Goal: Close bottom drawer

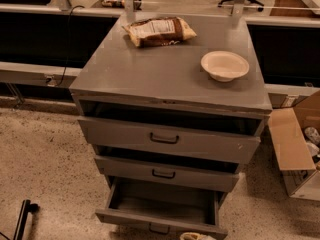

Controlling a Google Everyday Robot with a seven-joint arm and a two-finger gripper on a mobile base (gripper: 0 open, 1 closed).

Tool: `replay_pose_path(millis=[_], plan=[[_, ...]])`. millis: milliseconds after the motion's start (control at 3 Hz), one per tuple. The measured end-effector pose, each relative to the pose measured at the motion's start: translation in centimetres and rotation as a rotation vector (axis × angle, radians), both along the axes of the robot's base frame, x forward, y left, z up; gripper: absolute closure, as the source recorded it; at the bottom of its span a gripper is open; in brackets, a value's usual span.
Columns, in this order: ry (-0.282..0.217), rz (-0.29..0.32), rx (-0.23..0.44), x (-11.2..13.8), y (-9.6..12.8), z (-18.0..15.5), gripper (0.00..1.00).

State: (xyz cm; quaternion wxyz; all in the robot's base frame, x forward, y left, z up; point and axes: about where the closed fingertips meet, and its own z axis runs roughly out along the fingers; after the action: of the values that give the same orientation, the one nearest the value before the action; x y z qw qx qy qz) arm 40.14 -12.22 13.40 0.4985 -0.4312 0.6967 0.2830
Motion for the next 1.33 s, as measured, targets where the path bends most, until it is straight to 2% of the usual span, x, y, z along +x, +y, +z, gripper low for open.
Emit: replay_pose_path(millis=[333,667,1000,1333], plan=[[-0.029,-0.036,-0.011,3.4,-1.2,1.3,1.00],[-0.029,-0.036,-0.011,3.4,-1.2,1.3,1.00],[-0.050,-0.046,-0.033,5.1,-1.1,0.5,1.00],[-0.080,-0.069,-0.053,9.0,-1.4,0.5,1.00]])
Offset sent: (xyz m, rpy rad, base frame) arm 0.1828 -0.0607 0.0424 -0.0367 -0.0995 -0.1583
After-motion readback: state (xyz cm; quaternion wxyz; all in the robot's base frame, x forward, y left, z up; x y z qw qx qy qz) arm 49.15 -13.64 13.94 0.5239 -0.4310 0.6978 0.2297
